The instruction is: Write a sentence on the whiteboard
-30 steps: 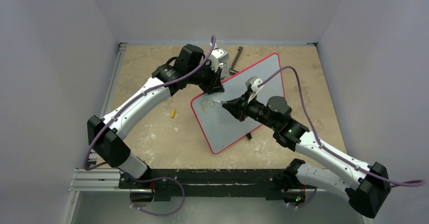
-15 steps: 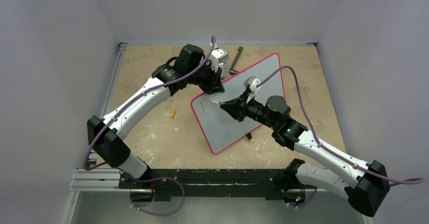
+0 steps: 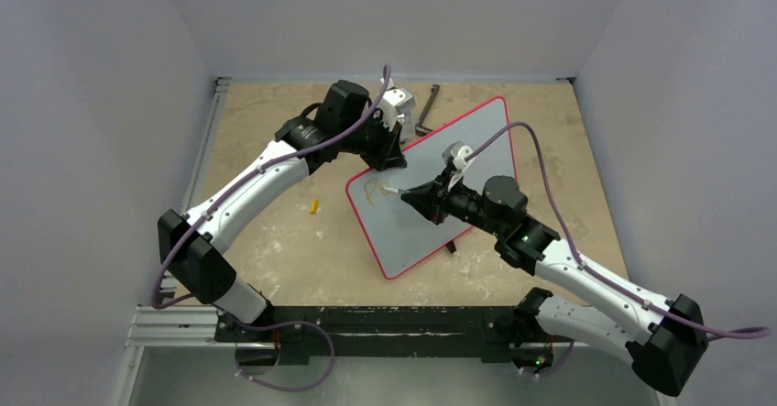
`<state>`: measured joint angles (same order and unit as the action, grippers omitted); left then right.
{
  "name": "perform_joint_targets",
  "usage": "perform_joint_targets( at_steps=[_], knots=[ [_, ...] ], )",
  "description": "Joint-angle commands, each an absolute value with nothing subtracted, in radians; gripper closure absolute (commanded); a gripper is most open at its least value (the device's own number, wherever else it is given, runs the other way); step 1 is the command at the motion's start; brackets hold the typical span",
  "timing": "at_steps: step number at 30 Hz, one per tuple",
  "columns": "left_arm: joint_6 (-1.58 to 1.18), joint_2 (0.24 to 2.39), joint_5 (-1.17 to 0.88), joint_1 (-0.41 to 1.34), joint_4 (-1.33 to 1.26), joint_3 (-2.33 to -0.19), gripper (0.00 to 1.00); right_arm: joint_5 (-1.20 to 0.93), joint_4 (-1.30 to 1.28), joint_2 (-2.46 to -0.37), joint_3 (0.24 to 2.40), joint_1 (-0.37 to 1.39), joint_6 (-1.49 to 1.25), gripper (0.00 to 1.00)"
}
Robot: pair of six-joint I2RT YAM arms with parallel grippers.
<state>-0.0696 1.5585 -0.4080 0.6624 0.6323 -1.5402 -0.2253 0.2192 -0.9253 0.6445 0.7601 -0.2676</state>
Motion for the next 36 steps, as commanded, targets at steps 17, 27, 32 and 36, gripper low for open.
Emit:
perform_joint_targets(
  at_steps=[17,27,32,36],
  knots=[
    [0.015,1.55,-0.326,0.685,0.745,-1.501,1.0,-0.154,0.187,-0.766,0.646,0.756,-0.281,1.0],
    [0.012,1.563,-0.324,0.69,0.746,-1.505,1.0,-0.047,0.121,-0.716,0.625,0.756,-0.232,1.0],
    [0.009,1.568,-0.327,0.691,0.747,-1.508,1.0,-0.047,0.137,-0.728,0.635,0.756,-0.22,1.0],
    [0.009,1.569,-0.33,0.691,0.745,-1.508,1.0,-0.065,0.156,-0.751,0.643,0.756,-0.217,1.0]
  ],
)
